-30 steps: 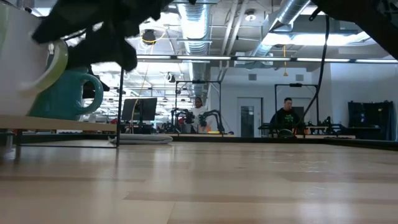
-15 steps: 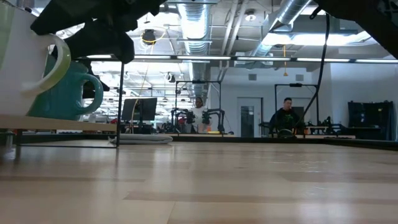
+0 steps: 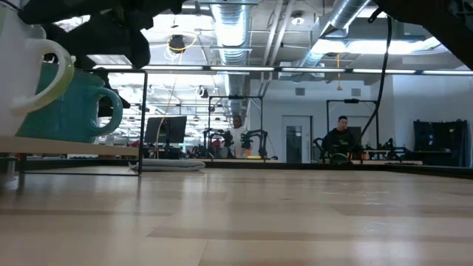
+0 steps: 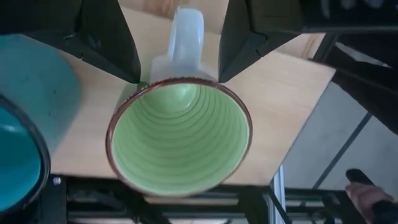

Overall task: Stack small to large cups/mugs on shelf
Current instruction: Put the green mug on the shelf

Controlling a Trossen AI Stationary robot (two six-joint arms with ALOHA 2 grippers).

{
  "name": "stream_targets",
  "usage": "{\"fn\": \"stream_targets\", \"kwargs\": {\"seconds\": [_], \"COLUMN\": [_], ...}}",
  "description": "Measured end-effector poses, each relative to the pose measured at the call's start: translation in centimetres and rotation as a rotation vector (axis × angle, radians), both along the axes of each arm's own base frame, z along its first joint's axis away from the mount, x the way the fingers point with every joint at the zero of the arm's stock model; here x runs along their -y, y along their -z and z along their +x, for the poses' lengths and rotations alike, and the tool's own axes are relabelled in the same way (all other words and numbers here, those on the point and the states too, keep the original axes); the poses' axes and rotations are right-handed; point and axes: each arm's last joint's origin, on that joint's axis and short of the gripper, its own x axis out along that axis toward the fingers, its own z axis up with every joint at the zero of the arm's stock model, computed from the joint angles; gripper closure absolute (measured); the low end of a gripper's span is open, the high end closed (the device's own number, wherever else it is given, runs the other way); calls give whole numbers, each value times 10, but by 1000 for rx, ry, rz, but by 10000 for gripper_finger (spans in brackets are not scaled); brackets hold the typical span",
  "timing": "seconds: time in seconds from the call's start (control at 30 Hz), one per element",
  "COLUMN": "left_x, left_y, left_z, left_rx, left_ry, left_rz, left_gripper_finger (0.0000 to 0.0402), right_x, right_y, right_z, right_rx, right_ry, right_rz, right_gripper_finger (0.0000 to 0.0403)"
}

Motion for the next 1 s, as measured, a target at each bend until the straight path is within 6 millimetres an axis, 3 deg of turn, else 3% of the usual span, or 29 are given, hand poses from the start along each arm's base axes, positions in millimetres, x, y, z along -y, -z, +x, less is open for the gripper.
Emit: {"fn": "stream_targets", "kwargs": {"seconds": [0.37,1.0], "left_x": [0,0], "left_y": [0,0], "left_z": [0,0], "left_rx": [0,-6], "left_ry": [0,1], "left_rz": [-1,5], "left_gripper_finger": [140,140], "right_x": [1,-1], "right_y": [-2,10], "right_z": [2,-10], "right_rx": [7,-233], "right_ry": [39,136], "right_rz": [48,141], "right_gripper_finger": [163,163]}}
